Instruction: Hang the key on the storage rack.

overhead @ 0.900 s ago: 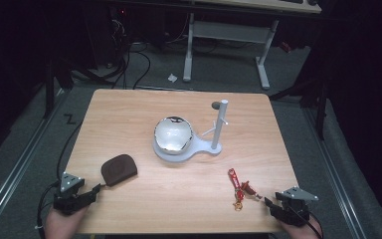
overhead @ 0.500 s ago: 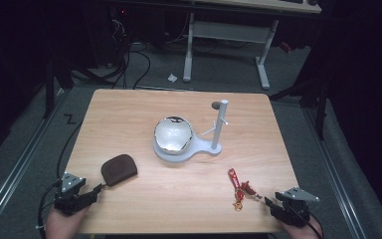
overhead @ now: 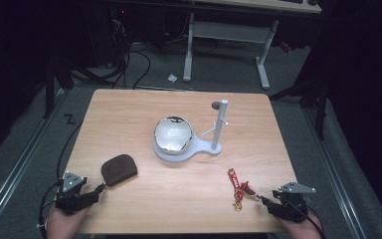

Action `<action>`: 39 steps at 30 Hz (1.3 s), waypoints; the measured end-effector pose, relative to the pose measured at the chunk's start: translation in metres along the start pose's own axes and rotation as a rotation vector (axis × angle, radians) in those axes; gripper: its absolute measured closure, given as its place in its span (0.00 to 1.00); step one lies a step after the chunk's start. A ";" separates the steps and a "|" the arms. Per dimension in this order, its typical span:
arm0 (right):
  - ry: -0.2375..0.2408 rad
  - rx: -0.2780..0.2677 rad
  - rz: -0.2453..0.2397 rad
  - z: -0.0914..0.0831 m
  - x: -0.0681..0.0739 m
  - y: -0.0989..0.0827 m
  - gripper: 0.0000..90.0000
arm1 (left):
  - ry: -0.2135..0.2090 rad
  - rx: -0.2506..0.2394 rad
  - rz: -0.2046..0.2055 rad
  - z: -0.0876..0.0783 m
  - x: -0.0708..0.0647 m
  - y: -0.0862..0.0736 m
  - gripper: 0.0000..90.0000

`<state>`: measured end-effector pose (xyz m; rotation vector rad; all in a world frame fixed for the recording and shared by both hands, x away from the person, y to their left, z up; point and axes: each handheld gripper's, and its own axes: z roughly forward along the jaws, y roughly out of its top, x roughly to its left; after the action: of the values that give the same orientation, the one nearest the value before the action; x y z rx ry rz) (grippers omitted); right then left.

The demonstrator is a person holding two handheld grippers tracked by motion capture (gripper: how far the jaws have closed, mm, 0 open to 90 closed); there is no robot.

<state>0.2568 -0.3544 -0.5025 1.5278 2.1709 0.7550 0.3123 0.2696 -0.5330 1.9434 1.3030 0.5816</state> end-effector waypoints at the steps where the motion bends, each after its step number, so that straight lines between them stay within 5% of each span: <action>1: 0.003 0.019 -0.006 -0.001 0.000 0.003 0.53 | -0.003 0.000 0.000 0.000 0.000 0.000 0.36; 18: 0.050 0.221 -0.090 -0.002 0.004 0.025 0.47 | -0.017 -0.018 -0.006 -0.003 0.001 0.001 0.29; 39: 0.085 0.395 -0.247 0.021 0.038 0.063 0.47 | -0.005 0.005 -0.025 -0.003 0.004 0.005 0.12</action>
<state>0.3029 -0.2973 -0.4800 1.3762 2.6278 0.3277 0.3154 0.2732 -0.5273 1.9288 1.3248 0.5618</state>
